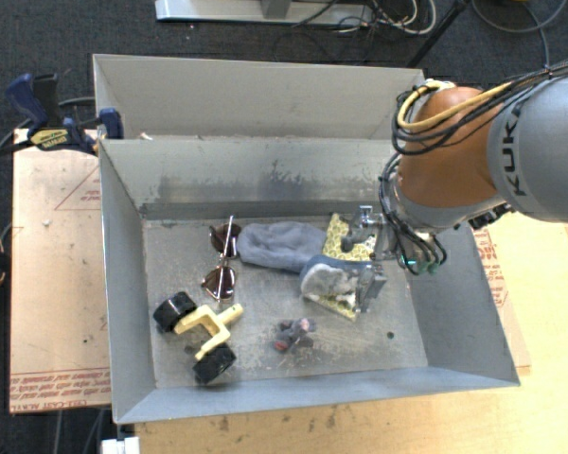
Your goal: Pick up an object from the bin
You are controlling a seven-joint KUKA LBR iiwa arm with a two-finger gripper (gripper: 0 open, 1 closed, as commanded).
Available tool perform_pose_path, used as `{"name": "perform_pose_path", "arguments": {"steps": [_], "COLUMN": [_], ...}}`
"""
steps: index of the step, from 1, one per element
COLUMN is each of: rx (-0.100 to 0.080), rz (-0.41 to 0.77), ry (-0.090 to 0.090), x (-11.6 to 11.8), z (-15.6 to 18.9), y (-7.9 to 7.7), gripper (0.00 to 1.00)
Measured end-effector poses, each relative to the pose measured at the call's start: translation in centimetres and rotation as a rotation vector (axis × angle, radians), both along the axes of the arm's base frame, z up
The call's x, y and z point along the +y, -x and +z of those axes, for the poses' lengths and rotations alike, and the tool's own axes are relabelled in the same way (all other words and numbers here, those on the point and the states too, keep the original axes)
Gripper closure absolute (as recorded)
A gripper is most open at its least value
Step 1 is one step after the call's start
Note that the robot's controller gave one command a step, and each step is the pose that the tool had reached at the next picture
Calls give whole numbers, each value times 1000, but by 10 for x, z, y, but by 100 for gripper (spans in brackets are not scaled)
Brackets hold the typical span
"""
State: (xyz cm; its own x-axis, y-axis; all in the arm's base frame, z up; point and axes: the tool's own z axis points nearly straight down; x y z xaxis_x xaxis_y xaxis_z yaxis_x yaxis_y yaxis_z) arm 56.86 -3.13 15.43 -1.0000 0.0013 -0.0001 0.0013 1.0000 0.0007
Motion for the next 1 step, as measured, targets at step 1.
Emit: {"name": "perform_pose_path", "arguments": {"steps": [1], "rx": [-1], "rz": [1], "ry": [0], "x": [0], "z": [0], "y": [0], "gripper": [0]}}
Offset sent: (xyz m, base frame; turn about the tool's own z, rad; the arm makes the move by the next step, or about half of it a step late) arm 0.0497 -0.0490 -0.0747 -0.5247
